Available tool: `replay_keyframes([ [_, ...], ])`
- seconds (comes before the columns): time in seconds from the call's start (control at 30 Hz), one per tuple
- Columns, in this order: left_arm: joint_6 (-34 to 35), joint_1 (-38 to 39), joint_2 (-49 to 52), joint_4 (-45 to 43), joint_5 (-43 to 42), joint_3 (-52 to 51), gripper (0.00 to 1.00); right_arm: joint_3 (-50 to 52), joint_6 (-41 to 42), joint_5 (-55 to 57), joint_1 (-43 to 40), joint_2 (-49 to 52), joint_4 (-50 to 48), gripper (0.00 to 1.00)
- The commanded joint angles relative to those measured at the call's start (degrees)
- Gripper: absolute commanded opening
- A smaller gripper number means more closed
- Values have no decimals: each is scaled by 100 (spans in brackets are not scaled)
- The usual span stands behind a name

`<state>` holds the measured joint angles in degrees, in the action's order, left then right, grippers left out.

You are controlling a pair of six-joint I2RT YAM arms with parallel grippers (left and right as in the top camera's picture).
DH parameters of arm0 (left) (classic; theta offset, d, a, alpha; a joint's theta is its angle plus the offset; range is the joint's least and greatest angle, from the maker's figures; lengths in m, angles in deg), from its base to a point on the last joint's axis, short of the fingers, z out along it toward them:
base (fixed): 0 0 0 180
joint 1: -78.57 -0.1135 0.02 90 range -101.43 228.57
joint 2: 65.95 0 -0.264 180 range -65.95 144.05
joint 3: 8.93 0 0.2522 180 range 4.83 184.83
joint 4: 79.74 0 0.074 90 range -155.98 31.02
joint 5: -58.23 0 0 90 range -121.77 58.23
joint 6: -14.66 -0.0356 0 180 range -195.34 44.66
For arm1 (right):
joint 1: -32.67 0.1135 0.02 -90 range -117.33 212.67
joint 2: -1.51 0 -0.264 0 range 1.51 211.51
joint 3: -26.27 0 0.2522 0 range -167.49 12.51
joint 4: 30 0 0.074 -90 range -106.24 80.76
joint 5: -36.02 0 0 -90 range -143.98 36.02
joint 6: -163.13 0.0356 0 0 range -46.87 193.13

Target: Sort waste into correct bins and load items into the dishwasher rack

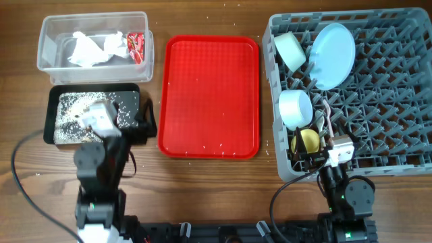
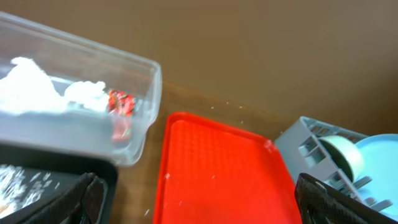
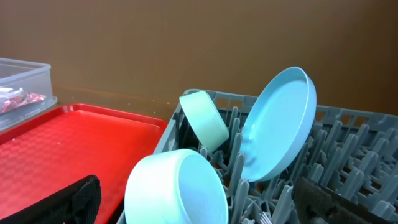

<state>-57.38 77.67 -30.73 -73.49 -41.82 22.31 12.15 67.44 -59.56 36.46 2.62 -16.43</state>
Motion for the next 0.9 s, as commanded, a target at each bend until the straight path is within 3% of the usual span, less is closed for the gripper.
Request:
replay_keyframes([
  [0.0, 94, 7, -1167, -63, 247, -796, 100, 7, -28, -92, -28, -52, -22, 100],
  [0.17, 96, 7, -2306, 144, 247, -1565, 100, 7, -31, -92, -28, -52, -22, 100],
  [0.43, 52, 4, -2715, 1152, 267, -1714, 100, 7, -28, -92, -28, -52, -22, 100],
  [0.63, 52, 7, -3523, 1119, 267, -1714, 100, 7, -31, -92, -28, -52, -22, 100],
  [0.87, 52, 7, -3506, 1121, 267, -1714, 100, 7, -31, -92, -26, -52, -22, 100],
])
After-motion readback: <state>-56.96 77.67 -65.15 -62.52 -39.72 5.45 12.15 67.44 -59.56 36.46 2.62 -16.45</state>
